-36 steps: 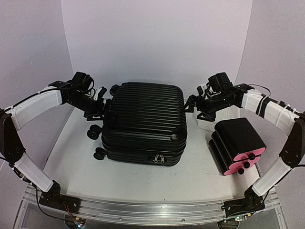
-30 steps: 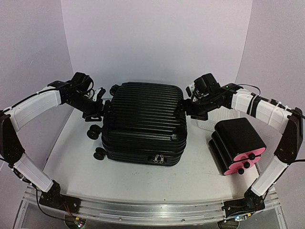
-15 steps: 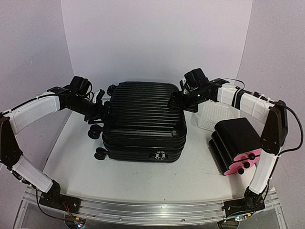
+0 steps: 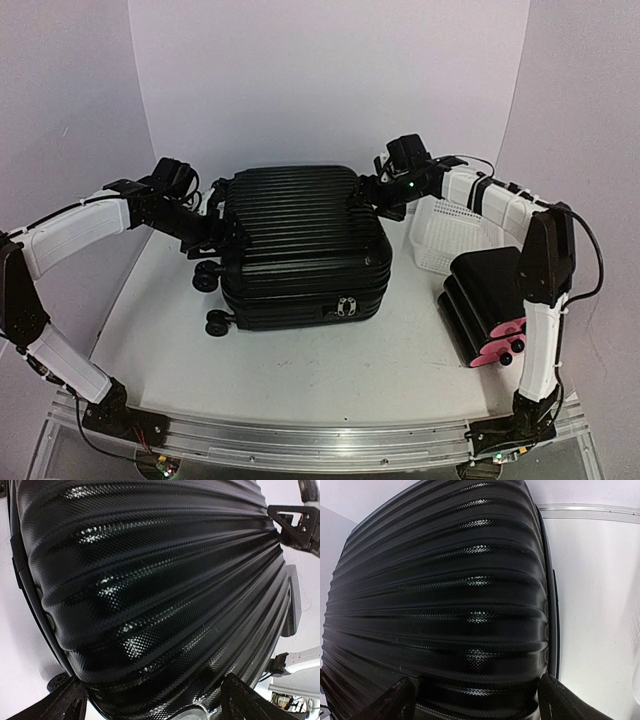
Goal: Open, take out, and arrange the luggage
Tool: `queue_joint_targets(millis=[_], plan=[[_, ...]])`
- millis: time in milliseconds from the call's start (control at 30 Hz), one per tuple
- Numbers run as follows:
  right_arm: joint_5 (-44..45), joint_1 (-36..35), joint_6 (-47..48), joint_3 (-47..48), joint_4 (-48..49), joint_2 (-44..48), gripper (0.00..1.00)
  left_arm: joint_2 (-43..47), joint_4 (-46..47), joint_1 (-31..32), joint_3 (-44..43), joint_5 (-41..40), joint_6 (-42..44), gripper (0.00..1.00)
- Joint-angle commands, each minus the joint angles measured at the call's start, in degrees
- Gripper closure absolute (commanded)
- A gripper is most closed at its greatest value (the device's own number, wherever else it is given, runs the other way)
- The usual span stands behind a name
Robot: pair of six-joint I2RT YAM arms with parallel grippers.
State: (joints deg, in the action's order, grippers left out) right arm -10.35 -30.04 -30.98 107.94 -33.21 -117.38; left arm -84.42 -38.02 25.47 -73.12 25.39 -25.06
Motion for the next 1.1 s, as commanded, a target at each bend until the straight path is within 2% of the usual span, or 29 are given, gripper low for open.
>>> queue_joint_targets(millis=[0, 167, 333, 500, 733, 800, 900, 1067], plan=[[-3.18, -0.48, 5.76, 2.77, -7.36, -2.07, 0.12, -0.41, -1.48, 1.51, -3.61, 4.68, 2.12, 0.07], [-1.28, -0.46, 12.52, 6.15, -17.36, 0.26, 0.08, 2.38, -3.24, 1.46, -4.71, 3.29, 3.68, 0.05], [1.79, -0.46, 16.32, 3.95, -22.26, 6.13, 0.02, 5.5, -7.8, 1.43, -7.35, -2.52, 5.21, 0.02], [3.54, -0.47, 16.97, 0.73, -26.8, 12.35, 0.02, 10.42, -8.89, 1.42, -6.57, -5.06, 5.63, 0.01], [2.1, -1.24, 12.06, -7.27, -30.07, 22.23, 0.02, 18.8, -7.14, 2.83, -0.74, 0.94, 1.82, 0.0], [1.86, -2.84, 11.18, -10.05, -30.07, 24.48, 0.02, 20.4, -5.74, 6.65, 0.94, -0.24, -0.17, 0.01], [2.01, -5.49, 10.02, -14.08, -29.45, 27.28, 0.02, 20.08, -3.12, 15.62, 2.77, -4.83, -3.02, 0.01], [-0.8, -6.26, 7.19, -22.05, -20.02, 31.85, 0.02, 15.6, 4.5, 29.94, 6.11, -13.53, -8.13, 0.04]])
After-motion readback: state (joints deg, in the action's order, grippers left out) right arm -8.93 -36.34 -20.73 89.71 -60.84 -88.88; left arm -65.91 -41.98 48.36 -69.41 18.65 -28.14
